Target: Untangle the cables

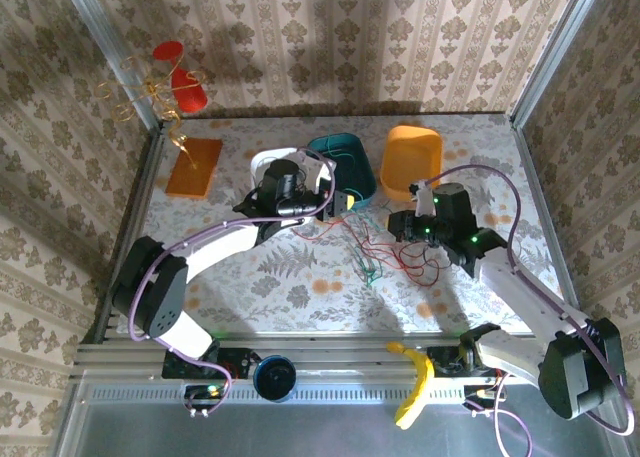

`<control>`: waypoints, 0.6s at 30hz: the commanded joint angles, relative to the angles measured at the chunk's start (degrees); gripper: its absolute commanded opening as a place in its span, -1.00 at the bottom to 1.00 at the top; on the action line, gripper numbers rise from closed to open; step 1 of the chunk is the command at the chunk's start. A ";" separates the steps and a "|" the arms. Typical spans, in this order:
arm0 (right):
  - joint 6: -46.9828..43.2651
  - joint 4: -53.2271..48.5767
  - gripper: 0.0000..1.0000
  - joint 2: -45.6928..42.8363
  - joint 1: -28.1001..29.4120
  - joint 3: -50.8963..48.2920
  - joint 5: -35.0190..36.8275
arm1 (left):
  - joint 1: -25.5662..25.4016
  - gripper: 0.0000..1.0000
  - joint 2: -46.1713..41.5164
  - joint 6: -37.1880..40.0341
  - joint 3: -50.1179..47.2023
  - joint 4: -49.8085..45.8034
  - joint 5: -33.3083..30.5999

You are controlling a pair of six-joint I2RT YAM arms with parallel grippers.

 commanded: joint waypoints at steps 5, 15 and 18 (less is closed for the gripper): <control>7.58 -5.41 -0.44 -2.40 -4.56 -3.71 6.42 | 3.62 -1.00 -1.88 -1.95 -0.83 6.99 -8.49; 4.87 -6.66 -0.05 -5.24 -4.54 -3.83 5.61 | 8.77 -1.00 13.56 -3.86 14.61 1.52 -21.61; 4.21 -7.81 -0.04 -6.41 -4.57 -4.53 5.32 | 9.75 -1.00 19.69 -0.66 23.11 -6.46 -22.38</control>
